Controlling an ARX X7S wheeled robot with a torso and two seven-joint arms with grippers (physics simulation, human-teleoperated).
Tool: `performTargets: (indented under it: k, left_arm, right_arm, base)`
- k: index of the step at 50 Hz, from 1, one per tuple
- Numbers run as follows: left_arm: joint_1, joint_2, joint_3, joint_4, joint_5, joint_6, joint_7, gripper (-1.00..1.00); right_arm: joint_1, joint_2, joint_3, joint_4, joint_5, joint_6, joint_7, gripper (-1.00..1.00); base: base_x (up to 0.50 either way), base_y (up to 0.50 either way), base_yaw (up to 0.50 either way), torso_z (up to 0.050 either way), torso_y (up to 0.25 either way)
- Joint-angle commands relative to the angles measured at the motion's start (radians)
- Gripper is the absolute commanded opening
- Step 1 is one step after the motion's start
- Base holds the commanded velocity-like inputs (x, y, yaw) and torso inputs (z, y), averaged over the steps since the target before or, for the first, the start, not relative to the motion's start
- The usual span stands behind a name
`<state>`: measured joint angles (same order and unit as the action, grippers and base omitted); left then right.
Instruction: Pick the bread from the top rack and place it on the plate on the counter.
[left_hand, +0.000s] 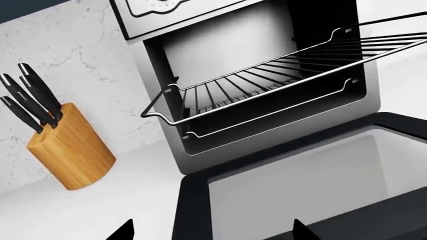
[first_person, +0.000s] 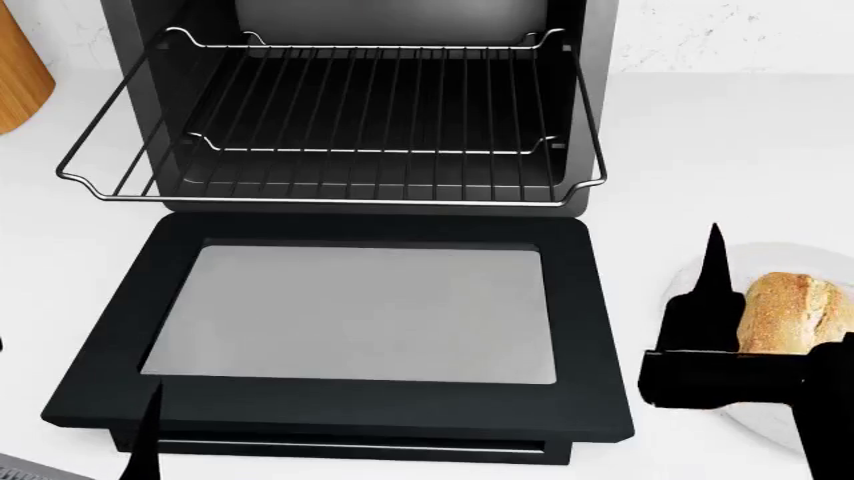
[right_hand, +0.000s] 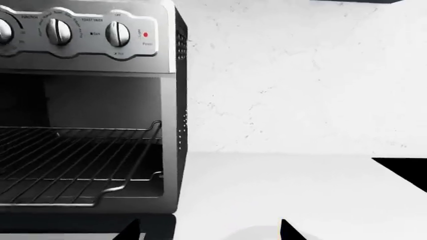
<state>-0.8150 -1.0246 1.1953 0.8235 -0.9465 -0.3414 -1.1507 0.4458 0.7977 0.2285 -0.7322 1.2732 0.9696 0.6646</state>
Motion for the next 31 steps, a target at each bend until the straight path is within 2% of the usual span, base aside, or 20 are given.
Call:
performTargets:
  k: [1, 14, 19, 27, 31]
  left_arm:
    - [-0.002, 0.004, -0.001, 0.003, -0.003, -0.007, -0.003, 1.00]
    - [-0.013, 0.014, -0.004, 0.004, -0.013, -0.022, -0.005, 1.00]
    - [-0.017, 0.018, -0.005, 0.002, -0.015, -0.026, -0.002, 1.00]
    - [-0.015, 0.024, -0.005, -0.004, -0.014, -0.024, 0.003, 1.00]
    - [-0.020, 0.026, -0.006, 0.000, -0.019, -0.032, 0.000, 1.00]
  right_arm:
    - [-0.055, 0.026, 0.061, -0.170, 0.104, 0.002, 0.078, 1.00]
    - [-0.087, 0.060, 0.100, -0.301, 0.206, -0.021, 0.159, 1.00]
    - [-0.126, 0.074, 0.103, -0.314, 0.187, -0.055, 0.152, 1.00]
    - [-0.234, 0.330, -0.195, -0.315, 0.037, -0.487, 0.195, 1.00]
    - [-0.169, 0.478, -0.460, -0.315, -0.042, -0.712, 0.238, 1.00]
  base:
    - [0.00, 0.00, 0.00, 0.000, 0.000]
    - [0.00, 0.00, 0.00, 0.000, 0.000]
    - [0.00, 0.00, 0.00, 0.000, 0.000]
    - [0.00, 0.00, 0.00, 0.000, 0.000]
    - [0.00, 0.00, 0.00, 0.000, 0.000]
